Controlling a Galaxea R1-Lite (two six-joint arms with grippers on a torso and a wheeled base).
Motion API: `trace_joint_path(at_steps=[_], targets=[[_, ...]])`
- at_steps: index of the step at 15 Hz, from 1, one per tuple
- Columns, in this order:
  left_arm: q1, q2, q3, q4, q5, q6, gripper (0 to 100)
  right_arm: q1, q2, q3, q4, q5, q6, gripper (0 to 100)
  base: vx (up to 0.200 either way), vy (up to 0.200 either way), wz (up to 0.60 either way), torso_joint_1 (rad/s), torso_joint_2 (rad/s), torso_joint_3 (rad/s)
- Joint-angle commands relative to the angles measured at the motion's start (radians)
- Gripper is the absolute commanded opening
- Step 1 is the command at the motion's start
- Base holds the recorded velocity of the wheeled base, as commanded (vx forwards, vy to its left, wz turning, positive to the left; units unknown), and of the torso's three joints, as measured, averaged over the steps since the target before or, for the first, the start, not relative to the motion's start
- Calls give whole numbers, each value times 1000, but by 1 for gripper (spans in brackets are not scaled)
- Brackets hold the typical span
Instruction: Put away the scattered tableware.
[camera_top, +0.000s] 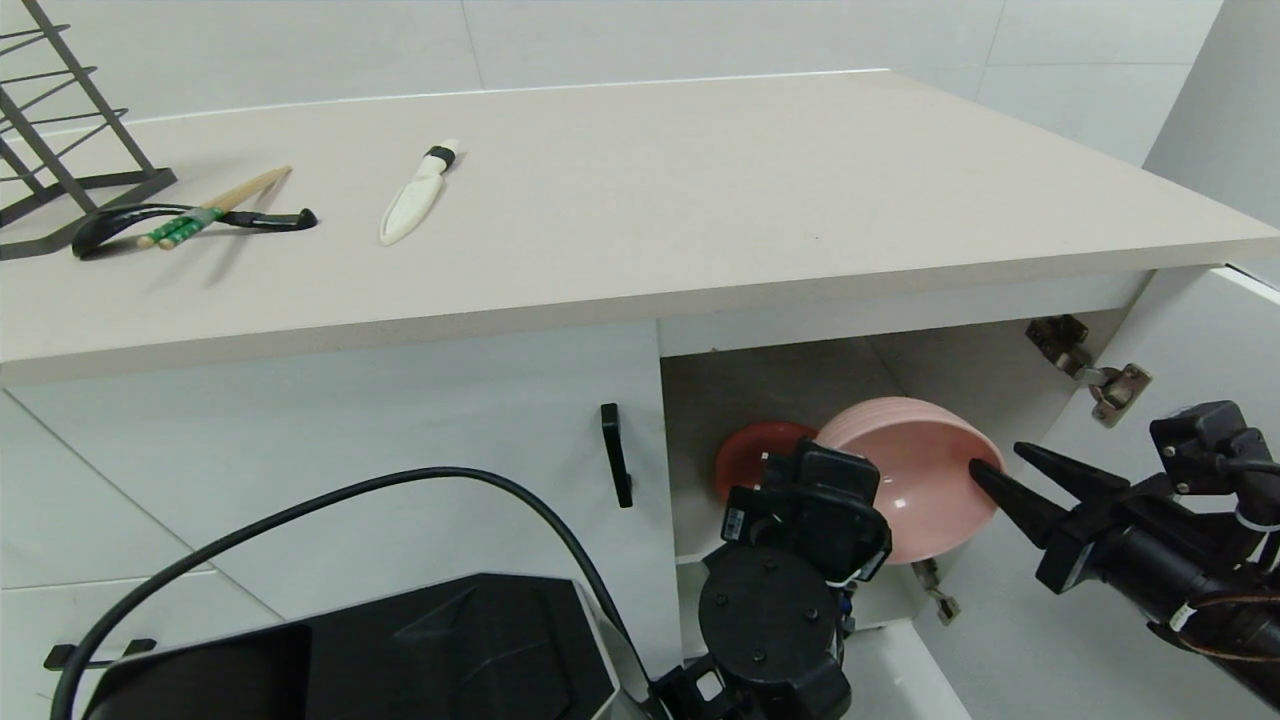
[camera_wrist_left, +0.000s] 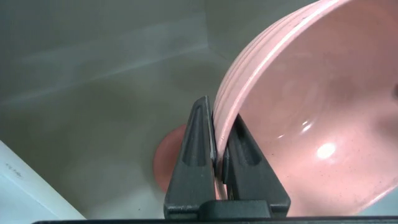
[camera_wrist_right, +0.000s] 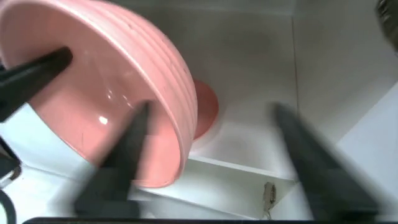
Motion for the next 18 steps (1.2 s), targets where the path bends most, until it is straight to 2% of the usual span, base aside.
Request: trace_joint_path(at_steps=[1,5,6,8,9,10,12,14,16,17,18], targets=[[-1,-5,-1,-1,1,0,0,25,-9,2,-1,-1,-1,0,0,0,0,0,0,0],[-1,-5,0,-1,1,0,0,48,-6,4,-1,-1,-1,0,0,0,0,0,0,0],[-3,-7,2,-1,1,0,100,48,-6,4,-1,-1,-1,0,0,0,0,0,0,0],[-24,-28,23,-1,-1,0,100,48,-4,2,-1,-1,-1,0,0,0,0,0,0,0],[-44,-74,79,-1,-4,0,100,48,-4,4,-1,-1,-1,0,0,0,0,0,0,0],[-87,-145,138,-1,-22,-9,100,48,-6,4,-1,-1,-1,0,0,0,0,0,0,0],[-96,-283,290,-1,-111,-50,100,48,-6,4,-1,1,-1,0,0,0,0,0,0,0],[-59,-442,507,-1,-294,-121,100,48,-4,4,-1,1,-1,0,0,0,0,0,0,0],[-44,-568,655,-1,-459,-196,100,48,-4,5,-1,-1,-1,0,0,0,0,0,0,0],[-9,-642,757,-1,-594,-227,100,48,-1,11,-1,-1,-1,0,0,0,0,0,0,0],[53,-692,847,-1,-739,-241,100,48,7,18,-1,1,-1,0,0,0,0,0,0,0]])
